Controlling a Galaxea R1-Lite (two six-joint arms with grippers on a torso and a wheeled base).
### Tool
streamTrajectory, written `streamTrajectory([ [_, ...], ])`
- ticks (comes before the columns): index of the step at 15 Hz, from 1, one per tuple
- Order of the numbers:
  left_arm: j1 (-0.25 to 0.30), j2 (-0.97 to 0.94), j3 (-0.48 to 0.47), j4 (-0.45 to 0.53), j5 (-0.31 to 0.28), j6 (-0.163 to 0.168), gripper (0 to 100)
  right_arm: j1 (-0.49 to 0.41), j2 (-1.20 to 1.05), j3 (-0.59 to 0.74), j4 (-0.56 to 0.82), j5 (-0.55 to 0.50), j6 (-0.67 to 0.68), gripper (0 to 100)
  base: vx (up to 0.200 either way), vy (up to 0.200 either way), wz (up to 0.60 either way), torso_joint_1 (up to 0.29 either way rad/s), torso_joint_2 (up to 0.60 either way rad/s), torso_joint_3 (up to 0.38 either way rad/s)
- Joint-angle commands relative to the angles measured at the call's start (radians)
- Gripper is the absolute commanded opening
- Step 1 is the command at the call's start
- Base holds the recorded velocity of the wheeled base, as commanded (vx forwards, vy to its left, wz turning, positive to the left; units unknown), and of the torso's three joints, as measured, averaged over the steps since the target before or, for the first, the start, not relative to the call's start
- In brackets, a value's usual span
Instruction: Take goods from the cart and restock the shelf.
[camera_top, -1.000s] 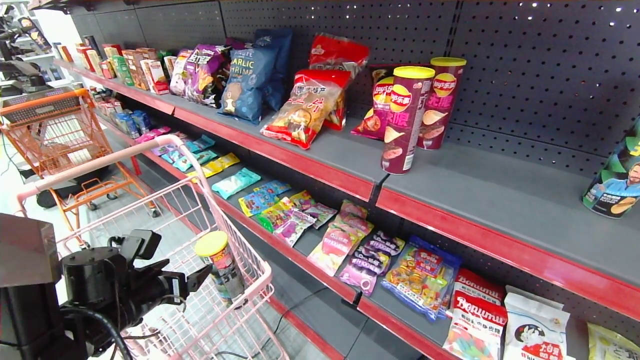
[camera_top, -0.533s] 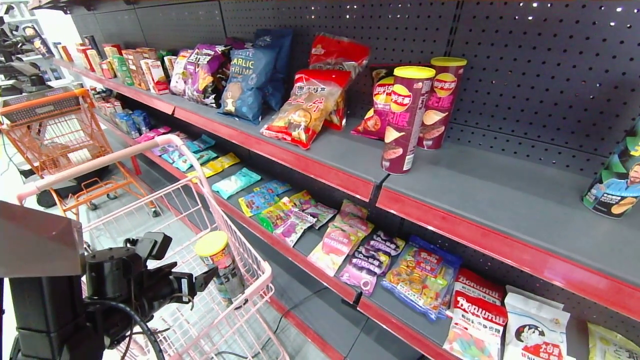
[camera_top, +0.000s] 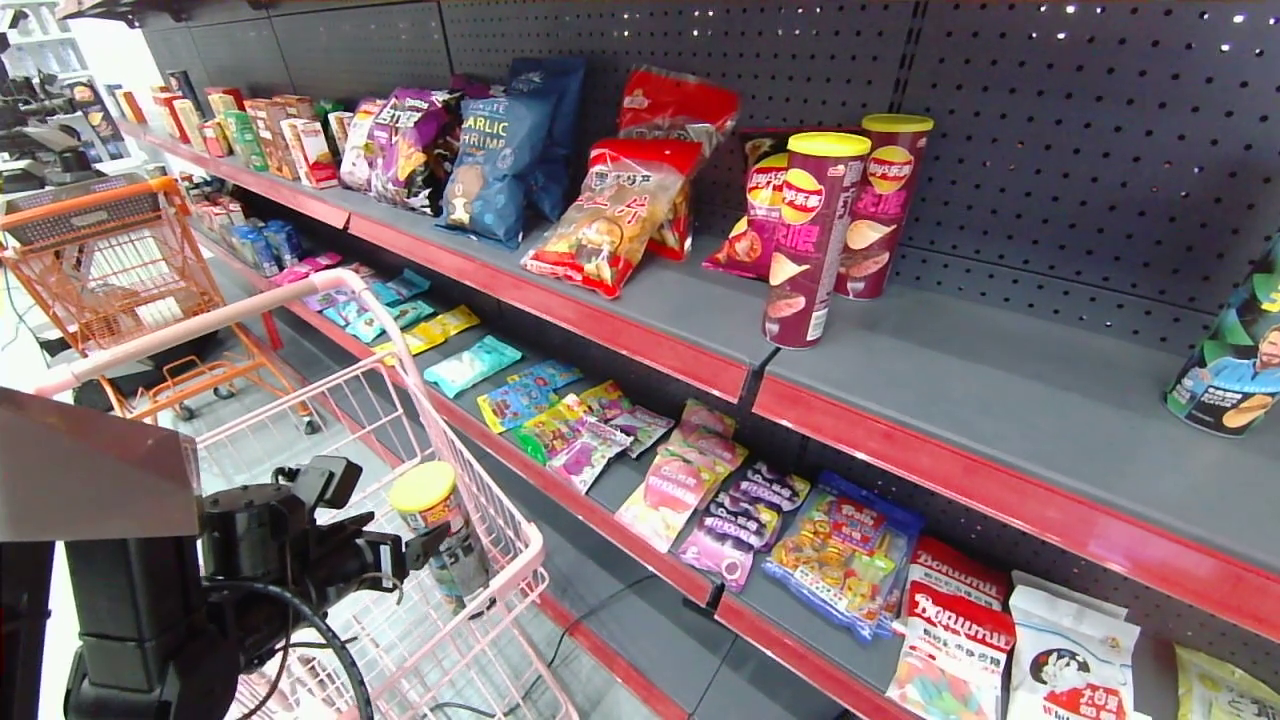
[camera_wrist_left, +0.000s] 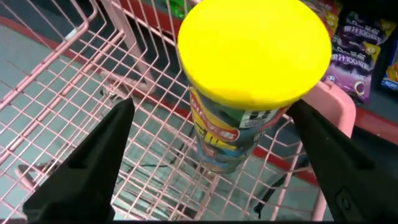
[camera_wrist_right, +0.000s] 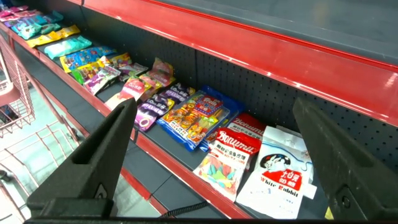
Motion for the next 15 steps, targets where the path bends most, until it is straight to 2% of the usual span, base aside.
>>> streamTrajectory([
  [1, 0.001, 0.026, -0.029, -0.001, -0.007, 0.01, 100, 0.0, 0.001, 0.001, 0.0, 0.0, -0.001, 100, 0.0, 0.0, 0.0, 0.0, 0.0, 0.0],
  [7, -0.002, 0.07, -0.064, -0.001, -0.058, 0.019, 100, 0.0, 0.001, -0.001, 0.0, 0.002, -0.001, 100, 0.0, 0.0, 0.0, 0.0, 0.0, 0.0],
  [9, -0.002, 0.092, -0.106, -0.001, -0.062, 0.019, 100, 0.0, 0.001, -0.001, 0.0, 0.002, -0.001, 100, 0.0, 0.0, 0.0, 0.0, 0.0, 0.0],
  [10, -0.004, 0.1, -0.118, -0.001, -0.084, 0.022, 100, 0.0, 0.001, -0.001, 0.0, 0.002, -0.003, 100, 0.0, 0.0, 0.0, 0.0, 0.0, 0.0],
  [12, -0.004, 0.109, -0.118, -0.001, -0.104, 0.042, 100, 0.0, 0.001, -0.001, 0.0, 0.002, -0.001, 100, 0.0, 0.0, 0.0, 0.0, 0.0, 0.0],
  [15, -0.004, 0.135, -0.124, -0.001, -0.161, 0.108, 100, 0.0, 0.001, -0.001, 0.0, 0.002, -0.001, 100, 0.0, 0.0, 0.0, 0.0, 0.0, 0.0],
])
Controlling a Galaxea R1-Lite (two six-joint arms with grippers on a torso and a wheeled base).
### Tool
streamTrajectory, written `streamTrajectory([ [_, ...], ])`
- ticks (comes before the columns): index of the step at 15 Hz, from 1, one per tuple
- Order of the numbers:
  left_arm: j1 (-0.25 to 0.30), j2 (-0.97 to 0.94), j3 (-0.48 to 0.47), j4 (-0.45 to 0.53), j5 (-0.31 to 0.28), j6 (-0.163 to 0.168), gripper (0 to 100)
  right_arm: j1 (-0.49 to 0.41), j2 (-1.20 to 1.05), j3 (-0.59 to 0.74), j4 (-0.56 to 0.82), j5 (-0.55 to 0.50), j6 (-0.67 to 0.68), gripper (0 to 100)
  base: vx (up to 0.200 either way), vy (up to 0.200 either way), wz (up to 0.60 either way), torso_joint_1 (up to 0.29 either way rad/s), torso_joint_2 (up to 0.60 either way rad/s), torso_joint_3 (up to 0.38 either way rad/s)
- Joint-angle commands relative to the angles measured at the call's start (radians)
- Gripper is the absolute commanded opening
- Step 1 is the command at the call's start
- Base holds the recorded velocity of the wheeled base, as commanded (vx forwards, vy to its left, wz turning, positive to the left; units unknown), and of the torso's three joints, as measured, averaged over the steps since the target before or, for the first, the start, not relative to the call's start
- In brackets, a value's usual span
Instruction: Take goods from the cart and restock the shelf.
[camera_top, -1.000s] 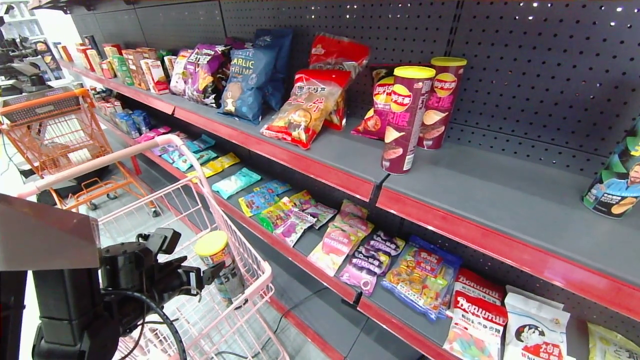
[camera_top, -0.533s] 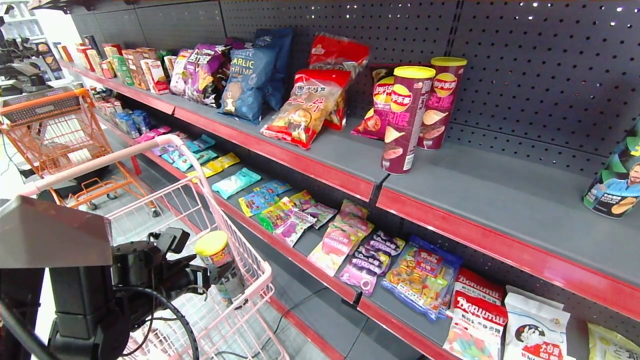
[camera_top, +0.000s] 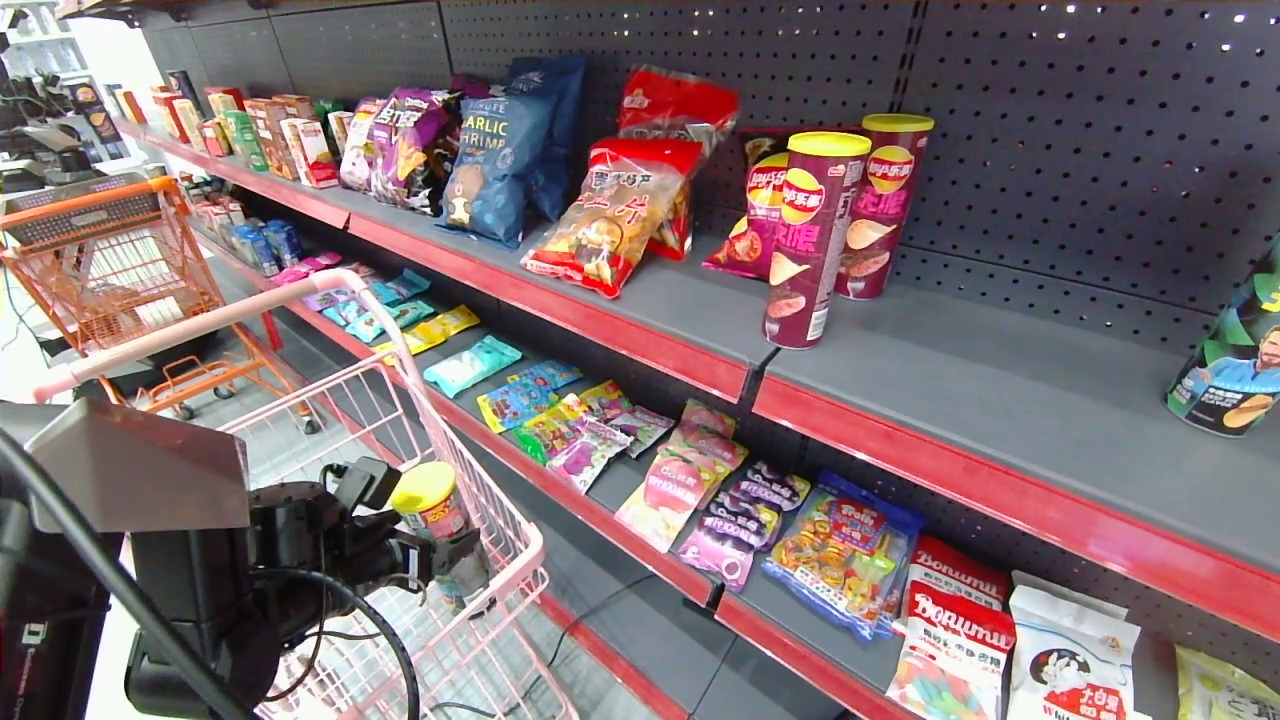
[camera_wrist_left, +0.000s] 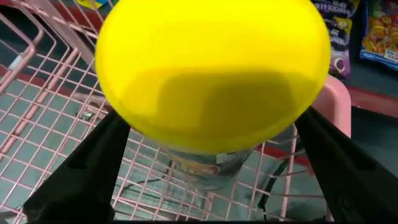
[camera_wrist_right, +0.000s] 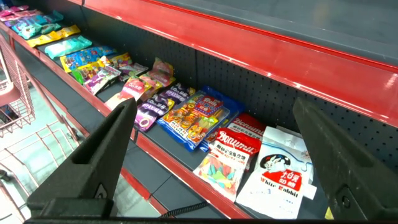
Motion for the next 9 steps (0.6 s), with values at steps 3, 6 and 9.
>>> streamTrajectory([
  [3, 0.0, 0.031, -0.059, -0.001, -0.013, 0.027, 100, 0.0, 0.001, 0.0, 0.0, 0.0, 0.0, 100, 0.0, 0.0, 0.0, 0.0, 0.0, 0.0],
  [6, 0.0, 0.045, -0.068, -0.001, -0.014, 0.027, 0, 0.0, 0.001, 0.0, 0.0, 0.0, 0.0, 100, 0.0, 0.0, 0.0, 0.0, 0.0, 0.0],
  [9, -0.007, 0.019, -0.025, -0.001, -0.017, 0.026, 0, 0.0, 0.001, 0.0, 0.0, 0.0, 0.0, 100, 0.0, 0.0, 0.0, 0.0, 0.0, 0.0],
])
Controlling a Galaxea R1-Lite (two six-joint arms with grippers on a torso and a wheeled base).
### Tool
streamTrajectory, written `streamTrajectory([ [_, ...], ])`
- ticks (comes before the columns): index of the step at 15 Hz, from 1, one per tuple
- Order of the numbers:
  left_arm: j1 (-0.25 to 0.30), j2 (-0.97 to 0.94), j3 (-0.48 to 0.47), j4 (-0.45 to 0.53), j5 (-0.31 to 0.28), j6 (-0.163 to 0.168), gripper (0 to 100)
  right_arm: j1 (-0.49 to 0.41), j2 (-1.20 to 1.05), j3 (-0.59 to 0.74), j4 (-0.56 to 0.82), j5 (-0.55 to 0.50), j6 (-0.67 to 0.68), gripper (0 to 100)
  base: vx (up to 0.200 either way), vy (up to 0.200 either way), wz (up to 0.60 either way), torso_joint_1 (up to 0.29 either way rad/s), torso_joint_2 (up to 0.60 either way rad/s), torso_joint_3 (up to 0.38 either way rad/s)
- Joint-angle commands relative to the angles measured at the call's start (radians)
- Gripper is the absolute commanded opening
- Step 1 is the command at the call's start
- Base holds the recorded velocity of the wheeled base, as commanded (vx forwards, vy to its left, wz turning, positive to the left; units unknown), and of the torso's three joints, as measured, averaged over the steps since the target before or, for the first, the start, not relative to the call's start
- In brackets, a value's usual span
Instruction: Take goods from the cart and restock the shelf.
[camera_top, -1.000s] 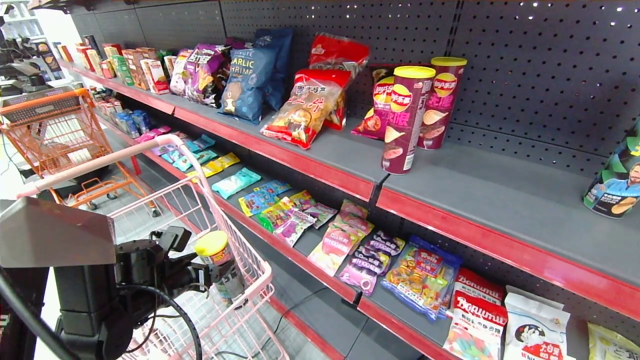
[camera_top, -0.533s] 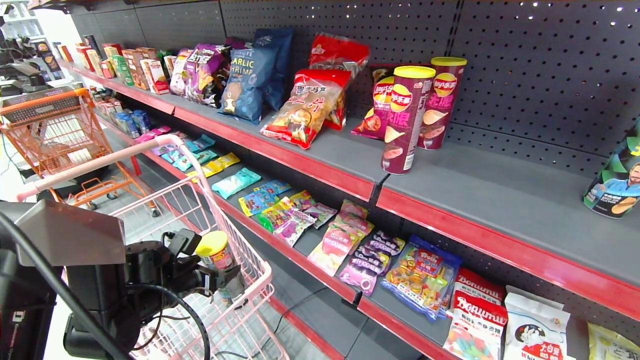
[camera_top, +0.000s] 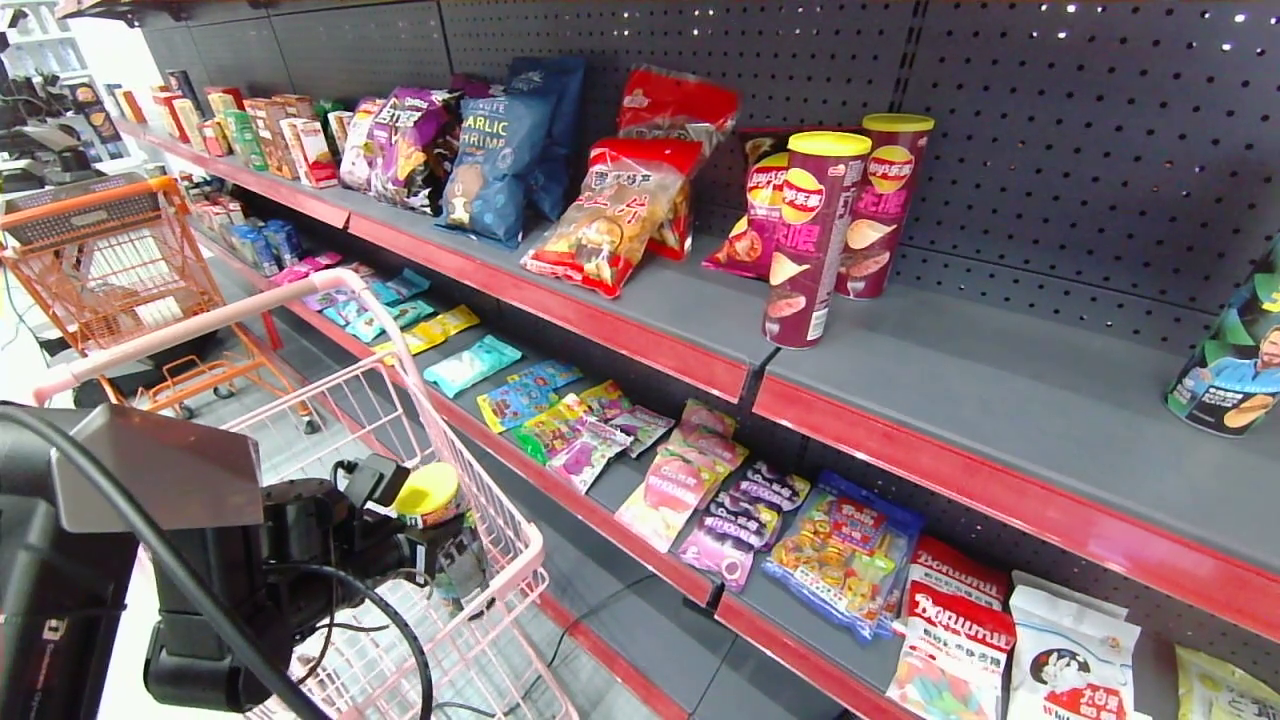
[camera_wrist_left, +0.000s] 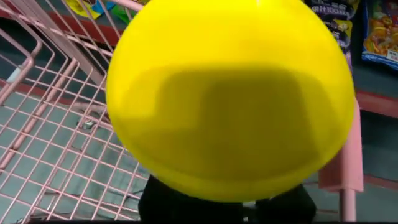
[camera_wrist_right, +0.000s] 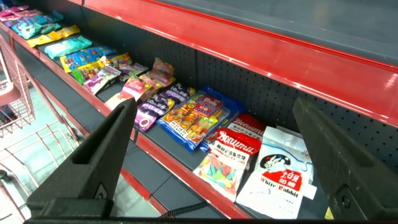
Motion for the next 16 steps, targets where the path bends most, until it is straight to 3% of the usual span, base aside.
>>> streamTrajectory([
  [1, -0.001, -0.045, 0.051, 0.003, -0.002, -0.003, 0, 0.0, 0.001, 0.002, 0.0, 0.0, 0.0, 100, 0.0, 0.0, 0.0, 0.0, 0.0, 0.0],
  [4, 0.008, -0.195, 0.16, 0.003, -0.005, -0.026, 0, 0.0, 0.001, 0.0, 0.0, 0.0, 0.0, 100, 0.0, 0.0, 0.0, 0.0, 0.0, 0.0],
  [6, 0.024, -0.423, 0.295, 0.003, 0.0, -0.094, 0, 0.0, 0.001, 0.0, 0.0, 0.0, 0.0, 100, 0.0, 0.0, 0.0, 0.0, 0.0, 0.0],
  [8, 0.059, -0.629, 0.418, 0.003, 0.003, -0.094, 0, 0.0, 0.001, 0.0, 0.0, 0.0, 0.0, 100, 0.0, 0.0, 0.0, 0.0, 0.0, 0.0],
  [9, 0.077, -0.7, 0.428, 0.003, 0.008, -0.099, 0, 0.0, 0.001, 0.002, 0.0, 0.0, 0.0, 100, 0.0, 0.0, 0.0, 0.0, 0.0, 0.0],
  [10, 0.152, -0.85, 0.421, 0.069, 0.014, -0.099, 0, 0.0, 0.001, 0.0, 0.0, 0.0, 0.0, 100, 0.0, 0.0, 0.0, 0.0, 0.0, 0.0],
  [11, 0.185, -0.901, 0.396, 0.121, 0.014, -0.099, 0, 0.0, 0.001, 0.0, 0.0, 0.0, 0.001, 100, 0.0, 0.0, 0.0, 0.0, 0.0, 0.0],
  [12, 0.238, -0.973, 0.32, 0.227, 0.009, -0.1, 0, 0.0, 0.001, 0.0, 0.0, 0.0, 0.001, 100, 0.0, 0.0, 0.0, 0.0, 0.0, 0.0],
  [13, 0.251, -1.051, 0.237, 0.347, 0.009, -0.105, 0, 0.0, 0.001, 0.002, 0.0, 0.0, 0.003, 100, 0.0, 0.0, 0.0, 0.0, 0.0, 0.0],
  [14, 0.249, -1.08, 0.206, 0.399, 0.009, -0.105, 0, -0.001, 0.001, 0.0, 0.0, 0.0, 0.003, 100, 0.0, 0.0, 0.0, 0.0, 0.0, 0.0],
  [15, 0.249, -1.233, 0.117, 0.657, 0.008, -0.106, 0, 0.0, 0.001, 0.0, 0.0, 0.0, 0.003, 100, 0.0, 0.0, 0.0, 0.0, 0.0, 0.0],
  [16, 0.248, -1.338, 0.091, 0.819, 0.006, -0.106, 0, 0.0, 0.001, 0.002, 0.0, 0.0, 0.003, 100, 0.0, 0.0, 0.0, 0.0, 0.0, 0.0],
])
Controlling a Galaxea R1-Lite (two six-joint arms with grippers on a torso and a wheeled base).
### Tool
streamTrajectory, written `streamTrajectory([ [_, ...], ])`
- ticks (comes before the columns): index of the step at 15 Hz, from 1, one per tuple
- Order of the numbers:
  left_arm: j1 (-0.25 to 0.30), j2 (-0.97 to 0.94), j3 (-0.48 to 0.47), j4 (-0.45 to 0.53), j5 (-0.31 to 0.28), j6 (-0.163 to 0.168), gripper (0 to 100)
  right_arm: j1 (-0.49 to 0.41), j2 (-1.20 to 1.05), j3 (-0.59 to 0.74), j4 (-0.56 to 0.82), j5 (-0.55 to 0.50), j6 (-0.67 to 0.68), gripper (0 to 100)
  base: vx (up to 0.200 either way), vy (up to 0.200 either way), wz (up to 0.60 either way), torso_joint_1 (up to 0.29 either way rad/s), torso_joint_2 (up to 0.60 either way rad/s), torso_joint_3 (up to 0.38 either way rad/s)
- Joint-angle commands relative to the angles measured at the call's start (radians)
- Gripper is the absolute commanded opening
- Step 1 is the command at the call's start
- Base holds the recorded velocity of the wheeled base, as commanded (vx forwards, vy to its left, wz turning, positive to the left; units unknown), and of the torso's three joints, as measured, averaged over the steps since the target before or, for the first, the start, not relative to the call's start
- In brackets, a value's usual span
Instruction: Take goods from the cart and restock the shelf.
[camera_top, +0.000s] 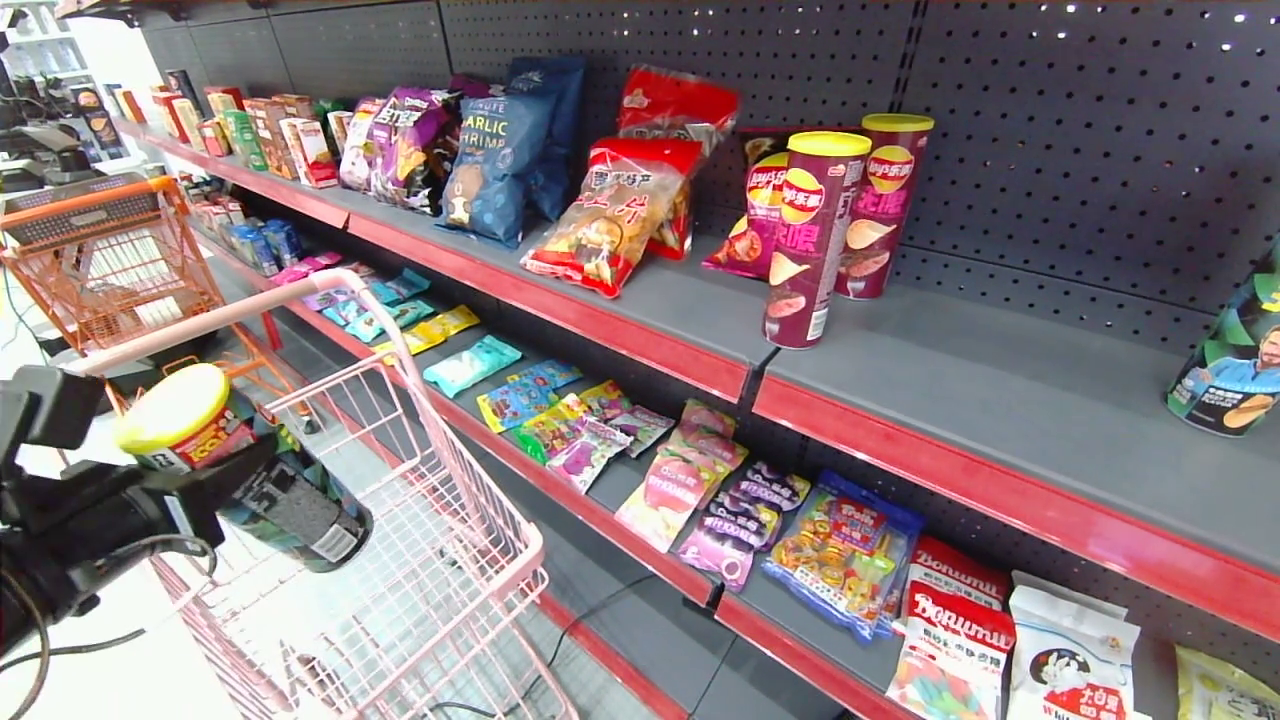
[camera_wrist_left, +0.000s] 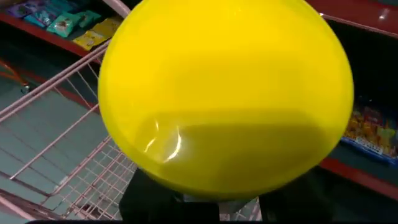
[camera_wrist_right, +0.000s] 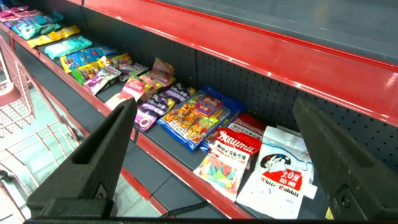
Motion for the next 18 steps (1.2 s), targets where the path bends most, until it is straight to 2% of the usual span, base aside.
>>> streamTrajectory([
  [1, 0.025, -0.417, -0.129, 0.394, -0.008, -0.003, 0, -0.001, 0.001, 0.001, 0.0, 0.0, 0.0, 100, 0.0, 0.0, 0.0, 0.0, 0.0, 0.0],
  [3, 0.025, -0.586, -0.128, 0.548, -0.033, -0.018, 0, -0.001, 0.001, 0.001, 0.0, 0.0, 0.0, 100, 0.0, 0.0, 0.0, 0.0, 0.0, 0.0],
  [4, 0.025, -0.633, -0.128, 0.594, -0.044, -0.025, 0, 0.001, 0.001, 0.0, 0.0, 0.0, 0.0, 100, 0.0, 0.0, 0.0, 0.0, 0.0, 0.0],
  [5, 0.025, -0.742, -0.126, 0.711, -0.065, -0.032, 0, -0.001, 0.001, 0.001, 0.0, 0.0, 0.0, 100, 0.0, 0.0, 0.0, 0.0, 0.0, 0.0],
  [7, 0.02, -0.925, -0.154, 0.938, -0.149, -0.034, 0, 0.001, 0.001, 0.001, 0.0, 0.0, -0.002, 100, 0.0, 0.0, 0.0, 0.0, 0.0, 0.0],
  [8, 0.007, -0.969, -0.178, 1.021, -0.174, -0.032, 0, 0.001, 0.001, 0.001, 0.0, 0.0, 0.0, 100, 0.0, 0.0, 0.0, 0.0, 0.0, 0.0],
  [9, -0.044, -1.02, -0.224, 1.128, -0.186, -0.032, 0, -0.001, 0.001, 0.001, 0.0, 0.0, 0.0, 100, 0.0, 0.0, 0.0, 0.0, 0.0, 0.0],
  [10, -0.087, -1.038, -0.241, 1.176, -0.175, -0.029, 0, -0.001, 0.001, 0.001, 0.0, 0.0, 0.0, 100, 0.0, 0.0, 0.0, 0.0, 0.0, 0.0],
  [11, -0.075, -1.031, -0.241, 1.177, -0.128, -0.028, 0, -0.001, 0.001, 0.001, 0.0, 0.0, -0.002, 100, 0.0, 0.0, 0.0, 0.0, 0.0, 0.0],
  [12, -0.046, -1.005, -0.241, 1.17, 0.013, -0.029, 0, 0.001, 0.001, 0.0, 0.0, 0.0, -0.002, 100, 0.0, 0.0, 0.0, 0.0, 0.0, 0.0],
  [13, -0.046, -0.999, -0.24, 1.138, 0.099, -0.041, 0, -0.001, 0.001, 0.001, 0.0, 0.0, -0.003, 100, 0.0, 0.0, 0.0, 0.0, 0.0, 0.0],
  [15, -0.046, -1.005, -0.241, 1.104, 0.111, -0.052, 0, 0.001, 0.001, 0.001, 0.0, -0.001, -0.003, 100, 0.0, 0.0, 0.0, 0.0, 0.0, 0.0],
  [18, -0.047, -1.008, -0.238, 1.096, 0.108, -0.034, 0, -0.001, 0.001, 0.0, 0.0, 0.0, -0.003, 100, 0.0, 0.0, 0.0, 0.032, -0.09, -0.046],
])
